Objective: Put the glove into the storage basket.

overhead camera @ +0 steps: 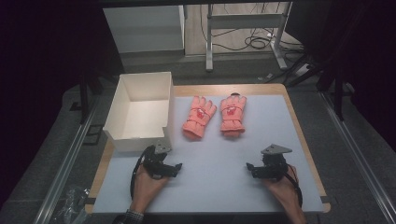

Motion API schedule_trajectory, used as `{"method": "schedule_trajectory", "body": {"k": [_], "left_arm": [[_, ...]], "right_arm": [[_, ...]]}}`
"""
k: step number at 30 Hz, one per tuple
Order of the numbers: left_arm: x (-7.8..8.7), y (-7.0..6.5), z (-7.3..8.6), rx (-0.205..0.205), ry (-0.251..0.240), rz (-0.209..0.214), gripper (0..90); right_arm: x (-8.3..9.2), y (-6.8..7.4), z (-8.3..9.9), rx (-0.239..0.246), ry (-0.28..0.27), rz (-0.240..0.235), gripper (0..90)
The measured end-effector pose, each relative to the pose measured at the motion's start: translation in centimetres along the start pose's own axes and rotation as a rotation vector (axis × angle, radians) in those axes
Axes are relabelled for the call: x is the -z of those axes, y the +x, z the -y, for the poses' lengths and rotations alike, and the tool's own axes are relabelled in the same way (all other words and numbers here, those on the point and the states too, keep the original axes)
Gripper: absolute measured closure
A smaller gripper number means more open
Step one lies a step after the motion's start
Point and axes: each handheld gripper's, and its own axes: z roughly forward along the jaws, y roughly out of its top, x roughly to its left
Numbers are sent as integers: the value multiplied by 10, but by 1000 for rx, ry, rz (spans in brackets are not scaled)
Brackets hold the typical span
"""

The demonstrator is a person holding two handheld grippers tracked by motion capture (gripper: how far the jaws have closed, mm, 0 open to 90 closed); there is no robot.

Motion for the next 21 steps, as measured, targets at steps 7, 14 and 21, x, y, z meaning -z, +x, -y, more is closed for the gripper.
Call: {"method": "schedule_trajectory", "body": {"k": [7, 14, 21], "left_arm": [[0, 0, 0, 0, 0, 0, 25], [0, 0, 0, 0, 0, 0, 25], [0, 0, 0, -1, 0, 0, 24]], "right_arm": [[2, -2, -1, -8, -2, 4, 203], [3, -12, -7, -44, 18, -23, 253], [1, -21, -15, -61, 22, -38, 286]]}}
